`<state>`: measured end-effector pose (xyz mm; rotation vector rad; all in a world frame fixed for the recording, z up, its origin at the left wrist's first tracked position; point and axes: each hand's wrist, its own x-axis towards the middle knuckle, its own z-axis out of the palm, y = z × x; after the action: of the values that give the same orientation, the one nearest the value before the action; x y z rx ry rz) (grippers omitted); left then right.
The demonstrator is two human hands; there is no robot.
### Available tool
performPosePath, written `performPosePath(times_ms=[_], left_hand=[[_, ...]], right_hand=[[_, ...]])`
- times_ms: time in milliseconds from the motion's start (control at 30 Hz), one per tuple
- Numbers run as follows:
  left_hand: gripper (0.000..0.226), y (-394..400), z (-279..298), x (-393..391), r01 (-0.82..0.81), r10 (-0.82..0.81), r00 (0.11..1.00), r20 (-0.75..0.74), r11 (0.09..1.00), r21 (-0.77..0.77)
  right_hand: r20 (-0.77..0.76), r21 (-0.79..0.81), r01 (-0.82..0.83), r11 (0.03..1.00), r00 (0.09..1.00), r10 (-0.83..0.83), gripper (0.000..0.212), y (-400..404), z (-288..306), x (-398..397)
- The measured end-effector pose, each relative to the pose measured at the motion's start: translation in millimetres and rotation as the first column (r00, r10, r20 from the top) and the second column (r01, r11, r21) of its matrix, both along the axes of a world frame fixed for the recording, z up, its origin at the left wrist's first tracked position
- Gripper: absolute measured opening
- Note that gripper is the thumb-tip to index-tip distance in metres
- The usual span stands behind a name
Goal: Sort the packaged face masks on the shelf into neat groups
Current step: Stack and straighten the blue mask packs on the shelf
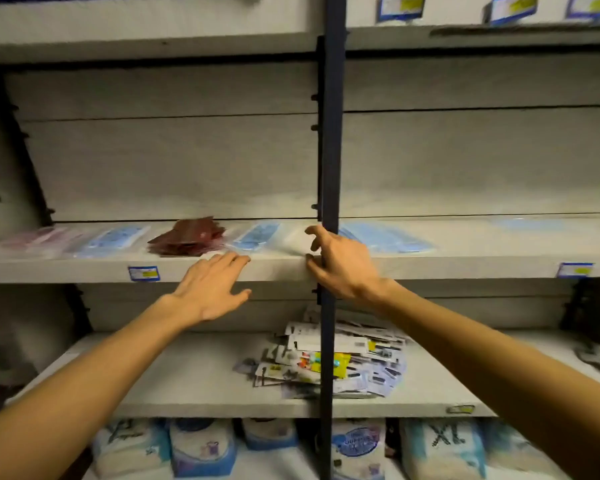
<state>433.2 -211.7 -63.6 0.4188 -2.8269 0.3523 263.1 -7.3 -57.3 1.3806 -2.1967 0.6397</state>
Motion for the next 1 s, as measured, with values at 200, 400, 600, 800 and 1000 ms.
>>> performPosePath(times_ms=[200,400,600,800,1000], left_hand=[[0.060,104.3,16.0,-60.4,0.243,-0.241,0.967,-0.084,0.970,0.006],[0.054,183.7,12.3,-147.1,0.364,-0.364,0.927,-0.092,0.931,-0.017],[0.045,238.7,12.1,-272.5,0.426,-0.423,0.887,-0.186,0.904,-0.026],[0.050,264.7,10.0,-380.6,0.337,-0.320,0.932,-0.168,0.938,0.083],[0.044,258.4,3.9,-413.1,0.259,-0.231,0.948,-0.218,0.960,0.106]], right_hand=[[0.060,-0.036,0.263,0.964,0.964,-0.261,0.043,115.5,8.7,-59.6],[0.142,-0.011,0.396,0.918,0.909,-0.391,0.044,198.7,-12.5,-135.8],[0.191,-0.019,0.472,0.882,0.867,-0.460,0.047,257.1,-6.3,-246.4],[0.244,0.227,0.541,0.810,0.773,-0.585,0.067,298.6,1.8,-360.6],[0.264,0.237,0.535,0.811,0.768,-0.583,0.075,308.2,-4.5,-418.1]])
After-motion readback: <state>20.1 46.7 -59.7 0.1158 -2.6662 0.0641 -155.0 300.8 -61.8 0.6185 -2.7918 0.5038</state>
